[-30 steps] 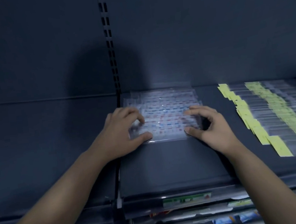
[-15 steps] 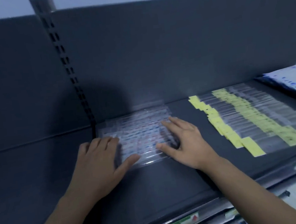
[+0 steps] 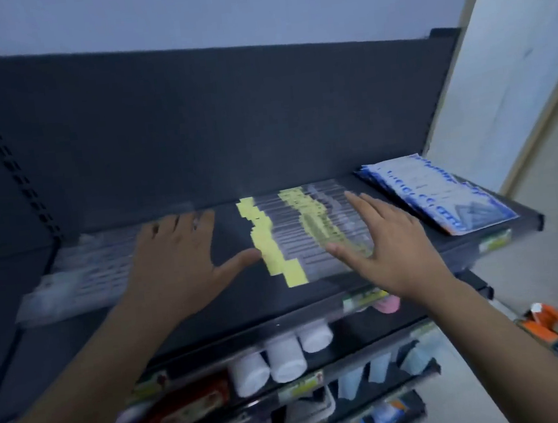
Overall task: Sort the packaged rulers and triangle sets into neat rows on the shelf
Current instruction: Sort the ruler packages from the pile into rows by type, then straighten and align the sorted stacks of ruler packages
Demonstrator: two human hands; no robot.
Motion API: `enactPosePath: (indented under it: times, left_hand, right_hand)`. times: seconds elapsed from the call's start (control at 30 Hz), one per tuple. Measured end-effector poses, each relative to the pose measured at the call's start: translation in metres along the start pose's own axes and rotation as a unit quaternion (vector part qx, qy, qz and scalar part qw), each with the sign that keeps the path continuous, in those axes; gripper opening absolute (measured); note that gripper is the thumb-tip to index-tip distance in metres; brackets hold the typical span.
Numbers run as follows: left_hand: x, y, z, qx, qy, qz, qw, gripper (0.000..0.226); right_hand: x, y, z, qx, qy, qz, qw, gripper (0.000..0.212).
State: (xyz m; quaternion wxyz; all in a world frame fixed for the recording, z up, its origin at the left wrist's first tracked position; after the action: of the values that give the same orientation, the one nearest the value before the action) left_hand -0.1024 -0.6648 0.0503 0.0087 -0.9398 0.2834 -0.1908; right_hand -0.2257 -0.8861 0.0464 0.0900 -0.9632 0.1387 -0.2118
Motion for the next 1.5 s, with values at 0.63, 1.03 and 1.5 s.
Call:
enactPosePath:
  times: [0.63,1.03,1.5]
  left_hand:
    - [0.106,0.297,-0.005,-0.024,-0.023,0.053,0.998,0.121]
    - [0.22,0.363,0.062,-0.08,-0.102,0.043,0.991,0.11]
    - [0.222,0.388,0.092,-0.115,-0.21,-0.016,0.971,0.12]
  right_hand:
    - [-0.001,0.282,-0.06,0.11,-0.029,0.049,0.992,0.079]
    - [0.095,0.378,-0.038,0.114,-0.132,0.03,0.984,0.086]
    - [0.142,0.387,0.056,0.145,-0.295,-0.1,0.939,0.109]
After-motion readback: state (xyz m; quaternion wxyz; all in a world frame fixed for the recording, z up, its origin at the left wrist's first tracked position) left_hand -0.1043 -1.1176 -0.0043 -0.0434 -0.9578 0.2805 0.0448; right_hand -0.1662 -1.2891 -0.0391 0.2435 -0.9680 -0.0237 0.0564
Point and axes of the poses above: each hand's wrist, its own x-axis towards the middle knuckle, its own z-axis out of the palm, y = z × x, the point moved 9 cm from there along x, towards the middle knuckle
